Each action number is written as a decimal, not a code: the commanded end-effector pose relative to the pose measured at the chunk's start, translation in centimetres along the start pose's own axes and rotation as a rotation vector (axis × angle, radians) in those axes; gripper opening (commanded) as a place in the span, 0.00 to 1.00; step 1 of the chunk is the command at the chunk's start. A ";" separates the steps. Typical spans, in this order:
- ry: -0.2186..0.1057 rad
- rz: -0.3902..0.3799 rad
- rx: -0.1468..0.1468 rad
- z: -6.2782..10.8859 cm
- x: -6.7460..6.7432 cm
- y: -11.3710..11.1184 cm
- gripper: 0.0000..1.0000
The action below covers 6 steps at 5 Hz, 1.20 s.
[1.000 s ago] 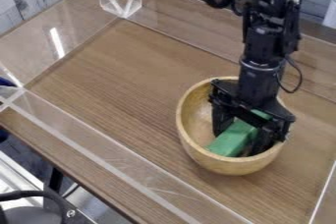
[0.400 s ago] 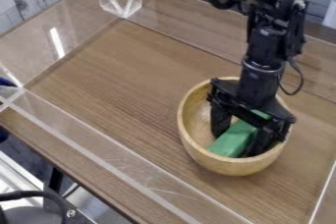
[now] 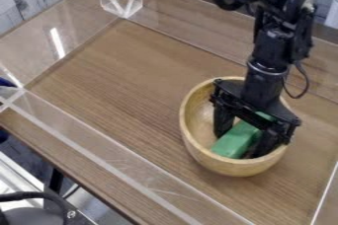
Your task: Remove the green block from inside the brown bowl and put it on the table
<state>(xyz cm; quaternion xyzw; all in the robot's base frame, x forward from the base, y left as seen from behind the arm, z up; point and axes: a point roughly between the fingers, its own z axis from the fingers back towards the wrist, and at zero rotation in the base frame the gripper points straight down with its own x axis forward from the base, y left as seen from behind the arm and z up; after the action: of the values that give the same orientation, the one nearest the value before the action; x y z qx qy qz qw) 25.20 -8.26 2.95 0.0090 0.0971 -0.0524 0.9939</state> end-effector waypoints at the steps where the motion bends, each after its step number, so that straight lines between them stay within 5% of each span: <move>1: -0.062 0.009 -0.020 1.6 1.2 -0.2 1.00; 2: -0.068 0.005 -0.021 1.5 1.1 -0.3 0.00; 6: -0.113 0.026 -0.061 2.5 0.3 0.6 0.00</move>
<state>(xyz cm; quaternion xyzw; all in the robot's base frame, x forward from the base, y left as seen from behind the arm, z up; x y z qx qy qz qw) 25.17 -7.70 3.47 -0.0141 0.0794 -0.0384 0.9960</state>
